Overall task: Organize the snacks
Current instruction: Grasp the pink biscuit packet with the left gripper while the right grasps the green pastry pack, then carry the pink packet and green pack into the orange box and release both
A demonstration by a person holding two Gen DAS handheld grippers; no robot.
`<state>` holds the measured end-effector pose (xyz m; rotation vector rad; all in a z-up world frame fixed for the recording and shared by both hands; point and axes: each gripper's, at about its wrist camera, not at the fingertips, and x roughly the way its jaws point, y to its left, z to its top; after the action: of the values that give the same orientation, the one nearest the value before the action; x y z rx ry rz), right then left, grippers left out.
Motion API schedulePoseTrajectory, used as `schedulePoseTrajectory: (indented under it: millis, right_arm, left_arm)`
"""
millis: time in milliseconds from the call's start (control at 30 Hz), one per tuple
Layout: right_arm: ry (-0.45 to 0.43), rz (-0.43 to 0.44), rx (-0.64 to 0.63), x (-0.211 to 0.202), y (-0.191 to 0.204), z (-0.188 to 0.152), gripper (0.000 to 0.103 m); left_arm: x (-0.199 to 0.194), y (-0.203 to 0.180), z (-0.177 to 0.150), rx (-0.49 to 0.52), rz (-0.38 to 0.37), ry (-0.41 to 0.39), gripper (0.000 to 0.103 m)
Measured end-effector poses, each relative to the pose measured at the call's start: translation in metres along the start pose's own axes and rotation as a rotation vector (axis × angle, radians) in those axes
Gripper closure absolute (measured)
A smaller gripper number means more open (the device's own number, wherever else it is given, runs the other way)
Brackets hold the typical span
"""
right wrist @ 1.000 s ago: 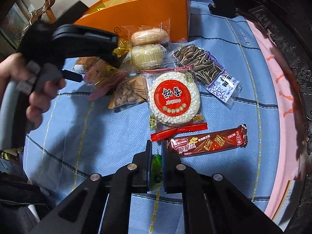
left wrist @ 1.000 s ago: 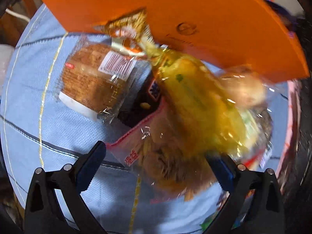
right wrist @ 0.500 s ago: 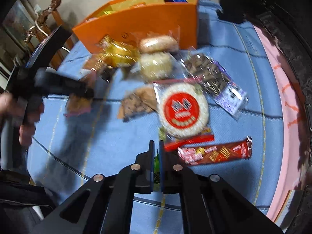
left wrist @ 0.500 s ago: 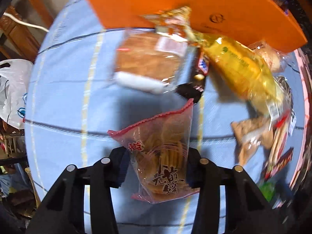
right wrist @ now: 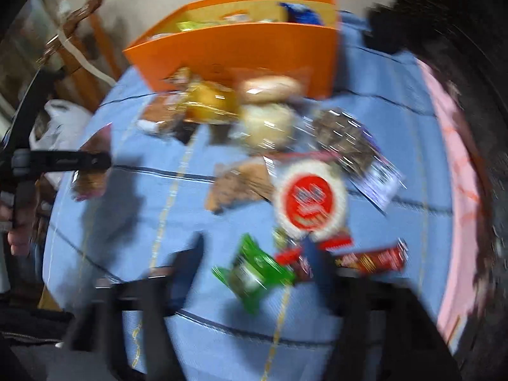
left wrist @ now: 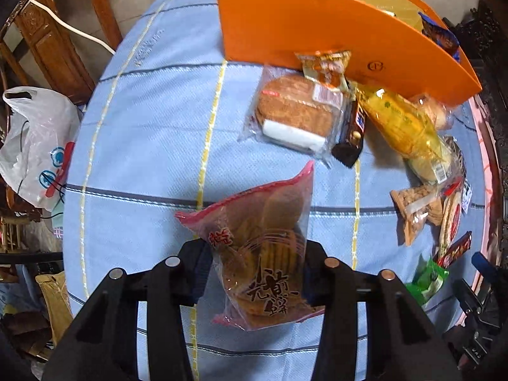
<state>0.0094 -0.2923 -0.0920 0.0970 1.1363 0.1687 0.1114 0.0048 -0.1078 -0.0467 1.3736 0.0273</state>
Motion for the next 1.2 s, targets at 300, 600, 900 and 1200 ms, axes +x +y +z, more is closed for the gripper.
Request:
schedulePoseTrajectory:
  millis: [300,600,900,1200]
  right_arm:
    - [0.094,0.035,0.171,0.037,-0.005,-0.023,0.033]
    - [0.131,-0.005,0.122,0.057,0.022,-0.012,0.067]
    - [-0.085,0.112,0.040,-0.019,0.040,0.024,0.067]
    - [-0.360,0.118,-0.020,-0.062,0.030,0.162,0.067]
  left_arm:
    - [0.012,-0.025,-0.009,0.068,-0.024,0.031,0.059]
    - [0.006,-0.038,-0.013,0.106,-0.038,0.023,0.059]
    - [-0.027,-0.022,-0.002,0.109,-0.063,-0.073,0.059]
    - [-0.100,-0.035,0.094,0.112,-0.112,-0.286,0.059]
